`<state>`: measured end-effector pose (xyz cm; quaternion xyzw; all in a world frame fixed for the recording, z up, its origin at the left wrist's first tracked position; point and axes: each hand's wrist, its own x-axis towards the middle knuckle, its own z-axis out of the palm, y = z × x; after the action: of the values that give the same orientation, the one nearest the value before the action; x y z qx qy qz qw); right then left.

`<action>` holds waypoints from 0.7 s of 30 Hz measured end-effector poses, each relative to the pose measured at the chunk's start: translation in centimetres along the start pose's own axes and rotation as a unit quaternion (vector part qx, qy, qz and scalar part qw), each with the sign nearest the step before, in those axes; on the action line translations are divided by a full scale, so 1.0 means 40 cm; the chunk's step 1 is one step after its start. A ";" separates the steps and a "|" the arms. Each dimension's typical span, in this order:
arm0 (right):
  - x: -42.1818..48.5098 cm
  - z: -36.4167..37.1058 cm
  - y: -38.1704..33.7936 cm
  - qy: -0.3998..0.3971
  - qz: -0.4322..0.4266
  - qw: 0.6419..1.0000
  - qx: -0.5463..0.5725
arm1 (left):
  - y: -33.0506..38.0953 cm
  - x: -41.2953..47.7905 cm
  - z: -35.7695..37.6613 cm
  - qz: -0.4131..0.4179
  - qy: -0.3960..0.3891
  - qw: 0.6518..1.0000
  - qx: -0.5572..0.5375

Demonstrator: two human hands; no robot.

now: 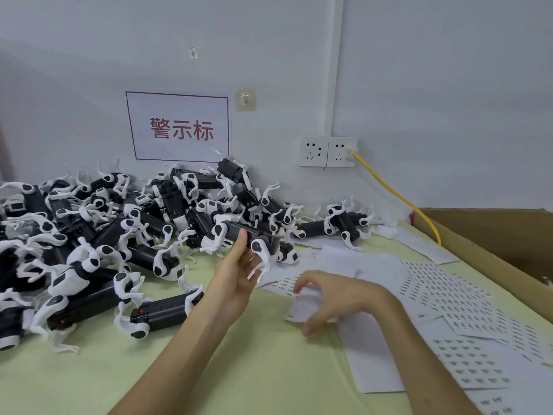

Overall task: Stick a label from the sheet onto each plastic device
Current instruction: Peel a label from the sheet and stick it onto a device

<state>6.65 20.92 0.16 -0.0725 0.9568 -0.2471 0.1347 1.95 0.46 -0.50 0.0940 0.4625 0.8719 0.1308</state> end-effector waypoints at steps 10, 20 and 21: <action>0.012 -0.037 -0.003 0.333 -0.073 0.901 0.269 | 0.013 -0.016 0.009 0.021 -0.038 0.999 0.008; 0.004 -0.042 -0.022 0.381 -0.122 0.807 0.435 | 0.004 -0.031 0.030 -0.026 -0.140 0.990 0.010; 0.005 -0.043 -0.022 0.383 -0.114 0.780 0.482 | 0.003 -0.032 0.030 -0.029 -0.142 0.989 0.011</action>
<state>6.02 20.88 2.00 -0.0065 0.6708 -0.6967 -0.2542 3.48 0.93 0.24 0.2044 0.4515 0.8404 0.2192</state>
